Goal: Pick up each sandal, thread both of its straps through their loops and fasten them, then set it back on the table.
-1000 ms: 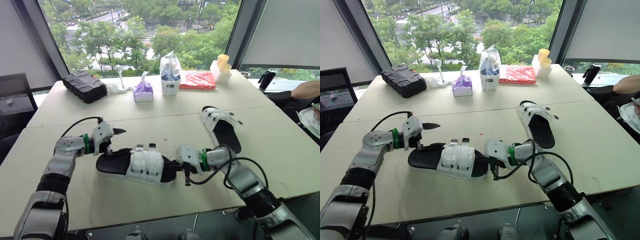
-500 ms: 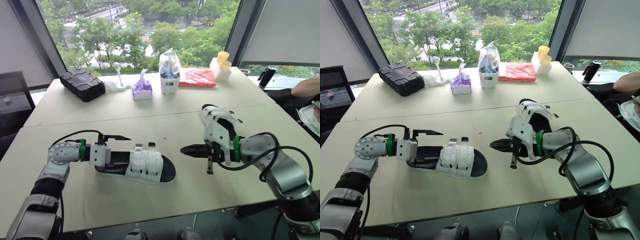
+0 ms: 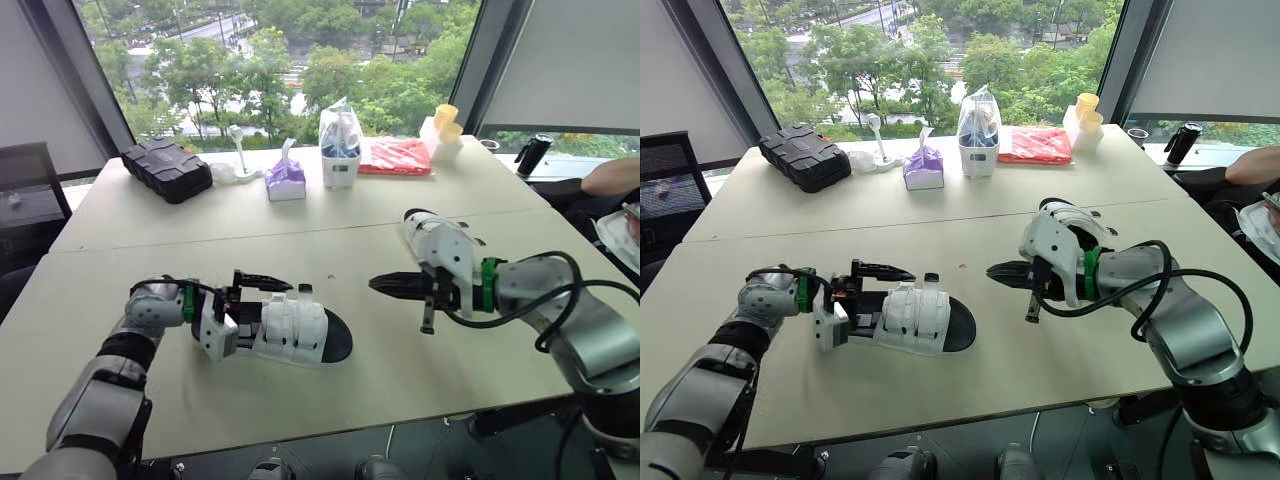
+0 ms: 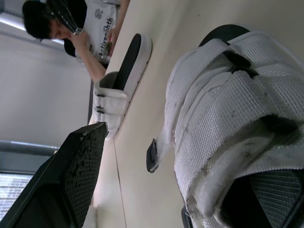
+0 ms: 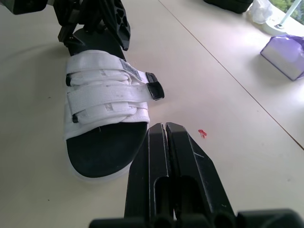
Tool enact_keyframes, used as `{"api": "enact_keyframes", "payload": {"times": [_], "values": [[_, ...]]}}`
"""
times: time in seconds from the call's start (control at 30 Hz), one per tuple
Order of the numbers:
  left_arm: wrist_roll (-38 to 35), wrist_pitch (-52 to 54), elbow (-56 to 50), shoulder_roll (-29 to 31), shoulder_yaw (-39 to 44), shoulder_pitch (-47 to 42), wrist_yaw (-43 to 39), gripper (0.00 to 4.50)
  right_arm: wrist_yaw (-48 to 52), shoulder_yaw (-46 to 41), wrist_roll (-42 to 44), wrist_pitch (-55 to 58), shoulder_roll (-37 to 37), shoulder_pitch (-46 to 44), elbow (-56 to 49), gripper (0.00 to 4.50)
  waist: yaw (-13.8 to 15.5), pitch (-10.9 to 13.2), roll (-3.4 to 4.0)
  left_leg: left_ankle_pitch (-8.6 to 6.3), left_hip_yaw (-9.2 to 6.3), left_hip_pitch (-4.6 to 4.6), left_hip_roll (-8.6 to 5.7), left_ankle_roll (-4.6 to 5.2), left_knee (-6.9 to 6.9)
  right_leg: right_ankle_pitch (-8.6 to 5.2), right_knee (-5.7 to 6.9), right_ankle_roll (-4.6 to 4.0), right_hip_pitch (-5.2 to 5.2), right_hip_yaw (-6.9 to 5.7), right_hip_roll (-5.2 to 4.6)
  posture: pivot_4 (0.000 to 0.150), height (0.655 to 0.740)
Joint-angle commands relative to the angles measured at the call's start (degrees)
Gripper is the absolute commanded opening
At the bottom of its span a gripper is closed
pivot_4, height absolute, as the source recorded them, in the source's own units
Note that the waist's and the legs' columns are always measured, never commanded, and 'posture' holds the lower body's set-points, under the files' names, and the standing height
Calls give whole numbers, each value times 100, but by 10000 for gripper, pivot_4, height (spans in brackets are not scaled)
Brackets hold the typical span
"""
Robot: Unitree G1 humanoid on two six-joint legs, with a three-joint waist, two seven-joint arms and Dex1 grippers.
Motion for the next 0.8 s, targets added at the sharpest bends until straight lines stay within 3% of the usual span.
{"api": "enact_keyframes", "payload": {"times": [0.03,0.07,0.17,0.4,0.47,0.6,0.7,0.8], "values": [[495,-157,62,-47,-127,-240,426,44260,-57,-19,-14,-118,-97,-45,-106,0,-2,0,-1,0,1,0,0,1,3,1,1,2,0,0,3,1500,7400],[619,-157,61,-42,-140,-260,548,44260,-67,-17,-11,-123,-106,-41,-108,0,-4,0,-1,0,1,0,0,1,3,3,0,5,1,1,5,1500,7400],[1114,-157,13,-48,-189,-283,991,36742,-117,-23,-43,-144,-144,47,-146,0,-15,0,0,-1,2,0,0,2,4,4,1,8,2,2,6,1500,7400],[2394,-157,-109,42,-49,-378,2401,1880,-231,-31,-11,-141,-147,126,-184,0,-9,0,-1,-1,1,0,0,3,6,6,5,11,3,2,10,1500,7400],[2886,-110,2,12,189,-474,2876,836,-250,-27,-11,-152,-147,147,-187,0,-6,0,-1,-1,1,0,0,3,7,7,5,13,3,2,10,1500,7400],[3911,1391,54,65,54,-688,4612,836,-290,9,-19,-173,-130,167,-186,0,10,1,-3,-1,1,0,0,4,13,12,8,21,7,2,14,1500,7400],[4054,2268,208,24,-83,-831,5221,836,-303,43,-17,-193,-109,146,-160,0,0,1,-3,0,1,0,0,4,17,15,11,27,8,2,17,1500,7400],[3755,2562,397,-42,-125,-883,5096,836,-312,66,-19,-213,-107,136,-140,0,-20,1,-3,0,1,1,-1,4,15,15,12,28,8,2,17,1500,7400]]}}
